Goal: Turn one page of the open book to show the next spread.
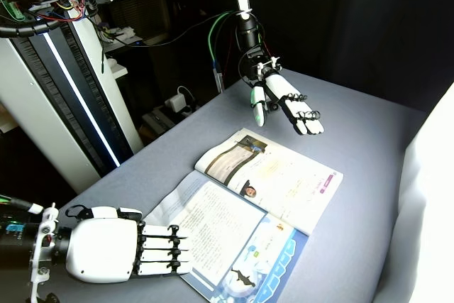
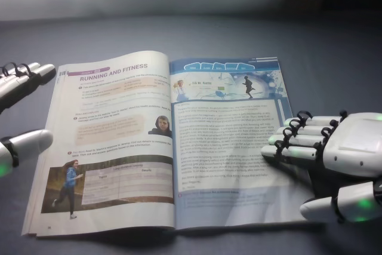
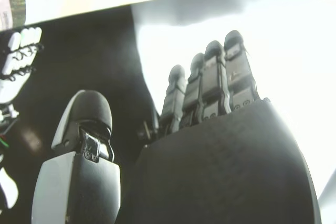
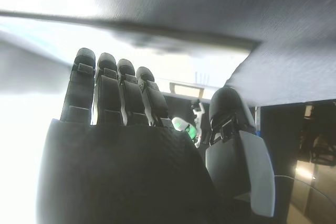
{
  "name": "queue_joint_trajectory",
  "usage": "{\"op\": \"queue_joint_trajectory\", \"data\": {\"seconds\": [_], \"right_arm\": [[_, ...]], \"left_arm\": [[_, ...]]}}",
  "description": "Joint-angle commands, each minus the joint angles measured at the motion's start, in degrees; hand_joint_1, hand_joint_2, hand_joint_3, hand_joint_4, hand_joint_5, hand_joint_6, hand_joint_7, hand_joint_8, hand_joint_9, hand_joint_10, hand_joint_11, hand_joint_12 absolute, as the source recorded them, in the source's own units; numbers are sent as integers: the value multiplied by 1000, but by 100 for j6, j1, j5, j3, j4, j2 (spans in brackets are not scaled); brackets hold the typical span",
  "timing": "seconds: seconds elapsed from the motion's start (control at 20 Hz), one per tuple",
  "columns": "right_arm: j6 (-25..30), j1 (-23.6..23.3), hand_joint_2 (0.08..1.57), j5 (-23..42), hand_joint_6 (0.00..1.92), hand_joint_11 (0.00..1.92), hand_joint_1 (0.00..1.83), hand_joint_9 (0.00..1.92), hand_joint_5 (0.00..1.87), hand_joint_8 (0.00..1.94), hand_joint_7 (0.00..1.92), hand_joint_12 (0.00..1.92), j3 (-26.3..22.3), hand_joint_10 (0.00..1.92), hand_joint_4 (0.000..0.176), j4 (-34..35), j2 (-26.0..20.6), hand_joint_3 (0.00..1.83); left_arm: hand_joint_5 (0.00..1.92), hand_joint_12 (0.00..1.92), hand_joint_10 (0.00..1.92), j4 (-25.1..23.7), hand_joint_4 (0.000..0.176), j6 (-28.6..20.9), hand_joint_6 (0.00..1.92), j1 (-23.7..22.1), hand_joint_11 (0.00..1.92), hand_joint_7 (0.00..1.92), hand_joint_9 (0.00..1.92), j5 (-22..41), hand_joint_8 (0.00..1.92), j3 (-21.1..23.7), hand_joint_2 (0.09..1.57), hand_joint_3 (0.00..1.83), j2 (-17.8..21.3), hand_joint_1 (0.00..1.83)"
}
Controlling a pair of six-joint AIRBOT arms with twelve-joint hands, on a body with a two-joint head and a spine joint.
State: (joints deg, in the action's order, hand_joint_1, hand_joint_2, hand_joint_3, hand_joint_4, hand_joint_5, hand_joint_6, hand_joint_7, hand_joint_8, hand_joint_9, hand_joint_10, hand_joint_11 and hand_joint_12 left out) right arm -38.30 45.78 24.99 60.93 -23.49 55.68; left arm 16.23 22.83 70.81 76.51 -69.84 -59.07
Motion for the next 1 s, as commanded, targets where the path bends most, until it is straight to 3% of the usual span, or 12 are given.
{"op": "queue_joint_trajectory", "data": {"seconds": [0.0, 0.05, 0.2, 0.25, 0.6, 0.65, 0.7, 0.8, 0.95], "right_arm": [[31, -82, 1248, 405, 0, 0, 0, 0, 0, 0, 0, 0, 36, 0, 0, 49, 53, 0], [31, -104, 1245, 397, 0, 0, 0, 0, 0, 0, 0, 0, 92, 0, 0, 48, 144, 0], [31, -253, 1246, 426, 0, 0, 0, 0, 0, 0, 0, 0, 274, 0, 0, 2, 489, 0], [31, -311, 1248, 453, 0, 0, 0, 0, 0, 0, 0, 0, 328, 0, 0, -20, 601, 0], [31, -956, 1236, 822, 0, 0, 2, 0, 0, 0, 0, 0, 813, 0, 0, -295, 1431, 0], [31, -1024, 1235, 884, 0, 0, 0, 0, 0, 0, 0, 0, 871, 0, 0, -298, 1518, 0], [31, -1138, 1242, 965, 0, 0, 14, 0, 0, 0, 0, 0, 952, 0, 0, -356, 1656, 0], [34, -1372, 1227, 1083, 0, 0, 1, 0, 0, 0, 0, 0, 1025, 0, 0, -557, 1864, 0], [83, -1654, 1246, 1283, 0, 0, 1, 0, 0, 0, 0, 0, 1092, 0, 0, -749, 2099, 0]], "left_arm": [[72, 0, 0, 107, 62, -23, 8, 22, 0, 0, 0, 761, 0, 14, 1343, 0, 54, 269], [64, 1, 0, 132, 66, -23, 3, 59, 2, 0, 0, 777, 0, 30, 1343, 0, 60, 256], [65, 11, 0, 240, 49, -23, 6, 201, 21, 0, 0, 850, 0, 80, 1350, 2, 64, 254], [71, 8, 0, 265, 32, -23, 7, 229, 12, 0, 0, 867, 0, 90, 1354, 3, 64, 254], [77, 32, 0, 501, 31, -27, 4, 556, 45, 0, 0, 880, 0, 163, 1347, 0, 60, 273], [79, 91, 0, 547, 15, -27, 1, 602, 1, 0, 0, 879, 0, 171, 1367, 0, 56, 237], [75, 3, 0, 612, 12, -31, 3, 680, 0, 0, 0, 890, 0, 176, 1386, 4, 43, 202], [85, 0, 0, 657, 0, -47, 7, 751, 0, 0, 0, 908, 0, 177, 1403, 10, 24, 206], [52, 0, 0, 639, 0, -50, 3, 749, 0, 0, 0, 892, 0, 151, 1406, 6, 14, 238]]}}
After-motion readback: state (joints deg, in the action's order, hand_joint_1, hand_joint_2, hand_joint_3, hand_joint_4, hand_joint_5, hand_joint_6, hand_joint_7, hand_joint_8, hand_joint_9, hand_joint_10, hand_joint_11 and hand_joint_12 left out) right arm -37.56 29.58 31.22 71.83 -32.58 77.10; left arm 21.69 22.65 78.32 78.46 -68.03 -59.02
